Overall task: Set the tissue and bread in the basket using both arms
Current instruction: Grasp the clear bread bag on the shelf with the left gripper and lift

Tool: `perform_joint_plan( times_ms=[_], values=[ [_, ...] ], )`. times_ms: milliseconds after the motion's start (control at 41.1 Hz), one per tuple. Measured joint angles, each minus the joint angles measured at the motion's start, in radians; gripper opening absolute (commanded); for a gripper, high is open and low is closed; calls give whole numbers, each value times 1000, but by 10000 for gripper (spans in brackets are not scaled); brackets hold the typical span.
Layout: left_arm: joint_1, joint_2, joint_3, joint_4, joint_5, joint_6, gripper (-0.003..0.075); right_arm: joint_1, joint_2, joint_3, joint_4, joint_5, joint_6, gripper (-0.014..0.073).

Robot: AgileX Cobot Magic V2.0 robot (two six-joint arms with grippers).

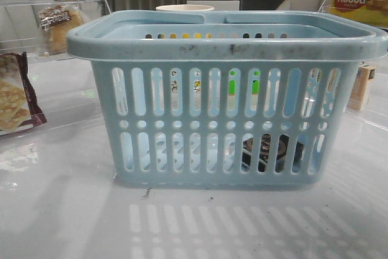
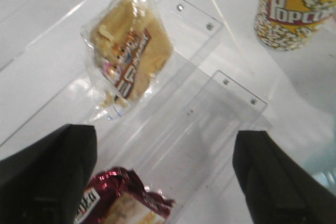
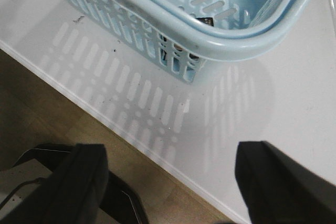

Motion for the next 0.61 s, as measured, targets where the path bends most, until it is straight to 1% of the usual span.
perform_joint_plan(
  times_ms=[195, 317, 390, 463, 609],
  values=[
    [32, 185, -156, -2, -23, 0, 580, 0, 0, 0, 0, 0, 0, 602],
    [41, 268, -212, -2, -53, 0, 570, 0, 0, 0, 0, 1, 0, 602],
    [41, 301, -223, -2, -64, 0, 510, 0, 0, 0, 0, 1, 0, 602],
    [41, 323, -227, -2, -74, 0, 410, 0, 0, 0, 0, 1, 0, 602],
    [41, 336, -227, -2, -85, 0, 267, 0, 0, 0, 0, 2, 0, 602]
  ],
)
